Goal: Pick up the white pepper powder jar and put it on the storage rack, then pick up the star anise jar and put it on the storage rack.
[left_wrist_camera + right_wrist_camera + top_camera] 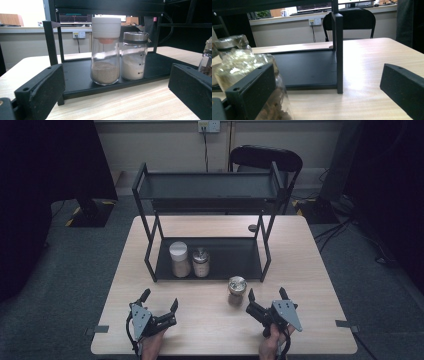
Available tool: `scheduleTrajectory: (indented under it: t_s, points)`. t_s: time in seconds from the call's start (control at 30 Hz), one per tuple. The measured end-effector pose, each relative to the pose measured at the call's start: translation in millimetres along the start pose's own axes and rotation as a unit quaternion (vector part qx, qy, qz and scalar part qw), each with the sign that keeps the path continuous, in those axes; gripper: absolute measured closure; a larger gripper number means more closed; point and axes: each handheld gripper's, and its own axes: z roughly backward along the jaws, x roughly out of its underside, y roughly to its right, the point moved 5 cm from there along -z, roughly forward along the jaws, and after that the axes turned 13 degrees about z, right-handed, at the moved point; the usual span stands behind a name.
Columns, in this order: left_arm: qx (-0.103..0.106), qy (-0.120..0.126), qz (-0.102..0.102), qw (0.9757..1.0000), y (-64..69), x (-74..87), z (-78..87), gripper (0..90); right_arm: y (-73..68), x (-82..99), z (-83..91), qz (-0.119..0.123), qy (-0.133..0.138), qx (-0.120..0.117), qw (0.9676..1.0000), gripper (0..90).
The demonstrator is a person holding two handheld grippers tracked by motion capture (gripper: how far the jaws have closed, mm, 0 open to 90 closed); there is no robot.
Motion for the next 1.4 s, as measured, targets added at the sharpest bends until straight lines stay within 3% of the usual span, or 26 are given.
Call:
scheduleTrajectory:
  t_s: [0.27,0.33,0.83,1.07,1.4]
  points:
    - [0.0,0.0,0.0,1.0,-0.1,0.0,0.0,0.0,0.8,11.0,1.4,0.002,-0.006,0.004,1.0,0.0]
    - [0.0,-0.001,0.0,1.0,-0.1,-0.2,-0.1,0.0,0.8,12.9,1.7,0.012,-0.007,0.005,0.9999,0.0]
    - [0.0,0.0,0.001,1.0,0.0,0.1,0.1,0.1,3.8,16.8,5.7,-0.007,0.005,0.006,0.9999,0.0]
    - [-0.001,0.001,0.002,1.0,0.3,0.3,0.1,0.0,-5.1,12.8,3.6,0.016,-0.008,0.023,0.9996,0.0]
    - [0.0,0.0,0.001,1.0,-0.1,-0.1,0.0,0.1,1.6,14.5,5.0,-0.008,-0.004,0.011,0.9999,0.0]
